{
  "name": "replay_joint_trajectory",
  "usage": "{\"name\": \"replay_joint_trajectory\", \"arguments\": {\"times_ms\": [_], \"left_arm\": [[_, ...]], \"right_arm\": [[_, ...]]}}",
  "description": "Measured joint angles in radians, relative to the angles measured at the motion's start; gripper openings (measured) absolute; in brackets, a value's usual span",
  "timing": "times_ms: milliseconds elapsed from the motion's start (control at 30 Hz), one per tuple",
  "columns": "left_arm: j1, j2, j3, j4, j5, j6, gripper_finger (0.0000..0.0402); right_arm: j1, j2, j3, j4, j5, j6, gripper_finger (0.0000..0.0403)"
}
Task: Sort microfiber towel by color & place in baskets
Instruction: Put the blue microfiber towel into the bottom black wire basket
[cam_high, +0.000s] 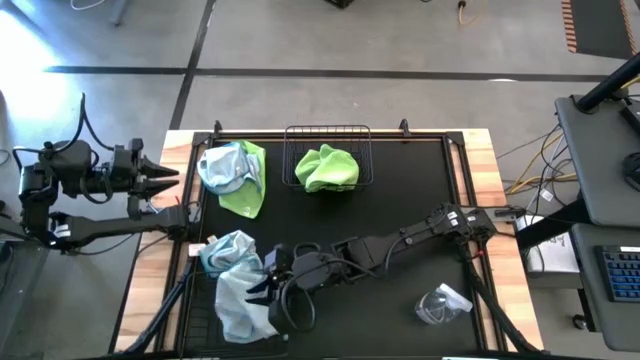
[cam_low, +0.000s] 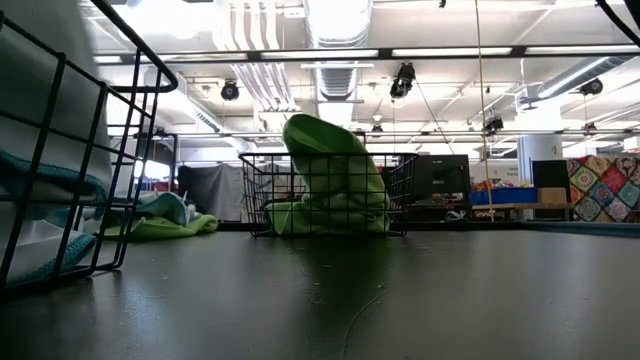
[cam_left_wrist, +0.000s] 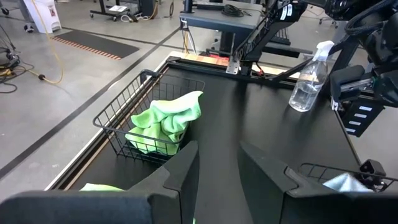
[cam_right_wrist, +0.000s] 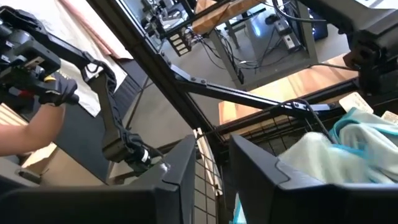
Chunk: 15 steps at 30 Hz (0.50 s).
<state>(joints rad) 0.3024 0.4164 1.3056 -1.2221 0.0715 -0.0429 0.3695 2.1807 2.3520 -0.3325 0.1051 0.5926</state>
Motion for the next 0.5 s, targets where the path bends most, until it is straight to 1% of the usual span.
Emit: {"name": "replay_joint_trajectory", "arguments": {"times_ms": [100, 200, 333, 500], "left_arm": [[0.0, 0.0, 0.0, 0.0, 0.0, 0.0, 0.0095], [0.0, 0.0, 0.0, 0.002, 0.0, 0.0, 0.0095], [0.0, 0.0, 0.0, 0.01, 0.0, 0.005, 0.0095], [0.0, 0.0, 0.0, 0.053, 0.0, 0.086, 0.0095]], "right_arm": [[-0.001, 0.0, 0.0, 0.0, 0.0, -0.001, 0.0105], [-0.003, 0.0, 0.0, -0.001, 0.0, -0.001, 0.0108], [-0.006, 0.0, 0.0, -0.018, 0.002, -0.006, 0.0102], [-0.008, 0.0, 0.0, -0.131, 0.002, -0.007, 0.0089]]}}
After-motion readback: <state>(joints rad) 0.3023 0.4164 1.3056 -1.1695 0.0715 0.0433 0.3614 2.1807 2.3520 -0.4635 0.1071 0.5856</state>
